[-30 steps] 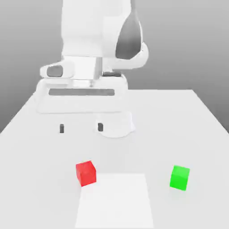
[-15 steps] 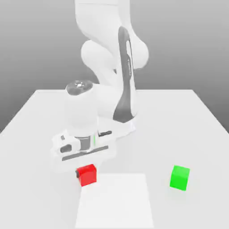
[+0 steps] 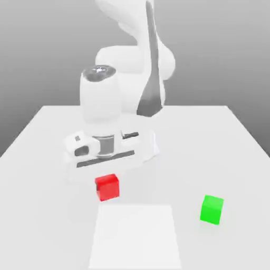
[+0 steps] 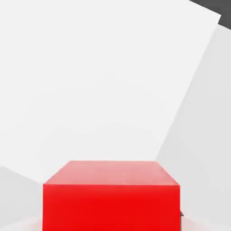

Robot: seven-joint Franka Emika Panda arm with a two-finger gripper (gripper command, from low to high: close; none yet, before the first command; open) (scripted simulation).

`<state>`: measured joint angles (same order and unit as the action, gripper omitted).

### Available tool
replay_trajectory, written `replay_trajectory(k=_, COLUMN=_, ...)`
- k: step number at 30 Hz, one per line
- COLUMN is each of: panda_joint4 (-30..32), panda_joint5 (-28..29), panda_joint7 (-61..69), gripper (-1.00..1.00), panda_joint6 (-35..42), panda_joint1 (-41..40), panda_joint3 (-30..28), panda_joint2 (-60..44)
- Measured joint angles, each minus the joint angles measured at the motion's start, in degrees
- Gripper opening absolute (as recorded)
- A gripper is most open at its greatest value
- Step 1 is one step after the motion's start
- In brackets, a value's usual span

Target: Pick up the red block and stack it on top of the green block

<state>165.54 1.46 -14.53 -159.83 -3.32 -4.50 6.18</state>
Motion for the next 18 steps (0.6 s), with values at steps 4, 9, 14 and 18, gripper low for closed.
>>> replay_trajectory(k=4, panda_joint4=-1.3, panda_joint5=-1.1, panda_joint7=-6.7, gripper=-1.00, panda_joint6=1.5, panda_joint1=3.1, panda_joint3=4.0, panda_joint2=0.5)
replay_trajectory(k=9, panda_joint4=-3.0, panda_joint5=-2.4, panda_joint7=-15.0, gripper=-1.00, panda_joint6=3.2, panda_joint1=7.1, panda_joint3=9.0, panda_joint2=0.8)
replay_trajectory(k=14, panda_joint4=-4.7, panda_joint5=-3.7, panda_joint7=-23.5, gripper=-1.00, panda_joint6=4.9, panda_joint1=11.1, panda_joint3=14.0, panda_joint2=0.8)
replay_trajectory(k=18, panda_joint4=-6.0, panda_joint5=-4.6, panda_joint7=-30.3, gripper=-1.00, panda_joint6=6.2, panda_joint1=14.2, panda_joint3=18.0, panda_joint2=0.5)
